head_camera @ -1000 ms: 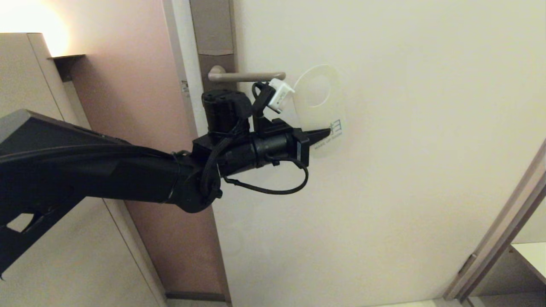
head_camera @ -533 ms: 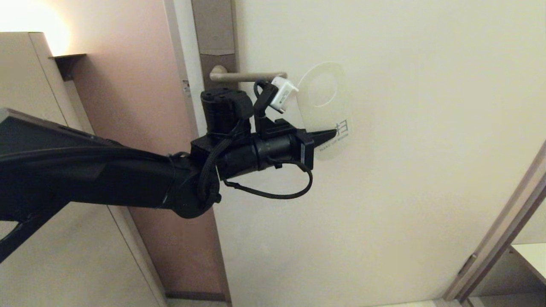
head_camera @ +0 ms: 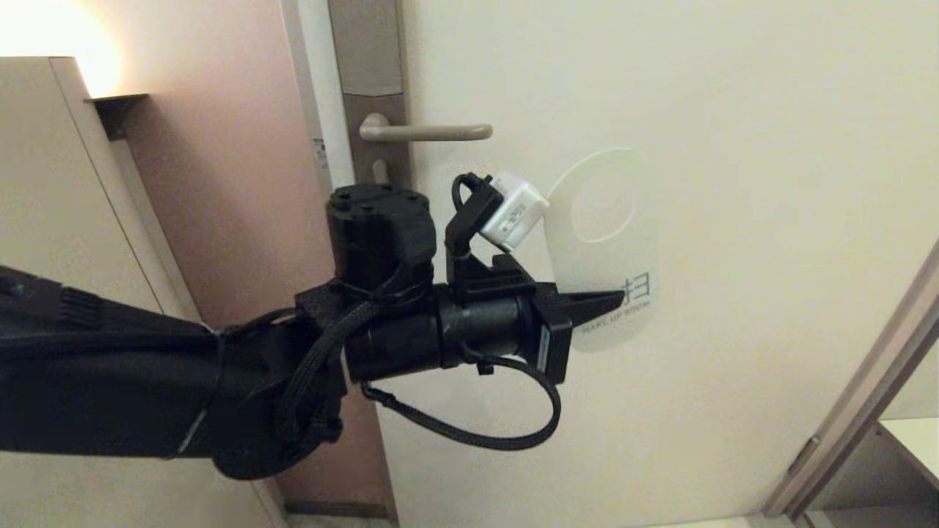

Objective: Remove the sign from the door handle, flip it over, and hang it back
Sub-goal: Hand it to the other hand

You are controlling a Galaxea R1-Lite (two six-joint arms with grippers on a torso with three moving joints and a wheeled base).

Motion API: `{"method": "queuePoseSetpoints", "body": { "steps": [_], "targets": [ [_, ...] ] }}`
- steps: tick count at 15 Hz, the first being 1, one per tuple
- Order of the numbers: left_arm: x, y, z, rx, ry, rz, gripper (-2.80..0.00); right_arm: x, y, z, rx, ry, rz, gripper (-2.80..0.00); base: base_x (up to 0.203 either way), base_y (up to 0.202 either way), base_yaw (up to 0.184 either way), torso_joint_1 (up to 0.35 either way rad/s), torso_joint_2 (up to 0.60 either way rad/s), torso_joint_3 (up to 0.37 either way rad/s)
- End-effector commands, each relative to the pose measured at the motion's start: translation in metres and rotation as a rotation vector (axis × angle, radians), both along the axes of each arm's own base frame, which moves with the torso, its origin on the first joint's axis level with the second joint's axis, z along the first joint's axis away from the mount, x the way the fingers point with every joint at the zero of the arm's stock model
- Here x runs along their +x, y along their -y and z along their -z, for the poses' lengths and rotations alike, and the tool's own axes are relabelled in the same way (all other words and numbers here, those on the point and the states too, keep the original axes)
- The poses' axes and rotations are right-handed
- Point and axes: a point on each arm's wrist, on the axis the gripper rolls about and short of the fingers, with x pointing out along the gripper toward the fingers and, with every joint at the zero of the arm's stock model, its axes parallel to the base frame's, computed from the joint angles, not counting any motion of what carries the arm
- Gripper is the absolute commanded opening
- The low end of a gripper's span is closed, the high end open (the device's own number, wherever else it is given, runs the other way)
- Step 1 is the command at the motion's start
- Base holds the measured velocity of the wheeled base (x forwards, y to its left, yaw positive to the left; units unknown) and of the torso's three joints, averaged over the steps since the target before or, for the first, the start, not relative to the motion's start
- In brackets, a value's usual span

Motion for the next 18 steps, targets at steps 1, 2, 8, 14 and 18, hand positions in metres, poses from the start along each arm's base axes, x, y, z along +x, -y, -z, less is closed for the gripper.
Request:
{"method": "queuePoseSetpoints", "body": {
  "steps": [1, 2, 8, 14, 18],
  "targets": [
    [-0.024, -0.017, -0.015, -0.023, 0.019, 0.008, -2.80, 0.000, 0.000, 0.000, -0.002, 0.000, 0.000, -2.80, 0.000, 0.000, 0.000, 0.000, 0.00, 0.000],
    [-0.029, -0.023, -0.014, -0.019, 0.014, 0.007, -2.80, 0.000, 0.000, 0.000, -0.002, 0.000, 0.000, -2.80, 0.000, 0.000, 0.000, 0.000, 0.00, 0.000],
    [-0.066, -0.062, -0.015, 0.023, -0.025, 0.015, -2.80, 0.000, 0.000, 0.000, -0.001, 0.000, 0.000, -2.80, 0.000, 0.000, 0.000, 0.000, 0.00, 0.000],
    [-0.079, -0.075, -0.017, 0.078, -0.097, 0.154, -2.80, 0.000, 0.000, 0.000, -0.001, 0.000, 0.000, -2.80, 0.000, 0.000, 0.000, 0.000, 0.00, 0.000],
    [-0.075, -0.072, -0.014, 0.081, -0.128, 0.230, -2.80, 0.000, 0.000, 0.000, -0.001, 0.000, 0.000, -2.80, 0.000, 0.000, 0.000, 0.000, 0.00, 0.000]
  ]
}}
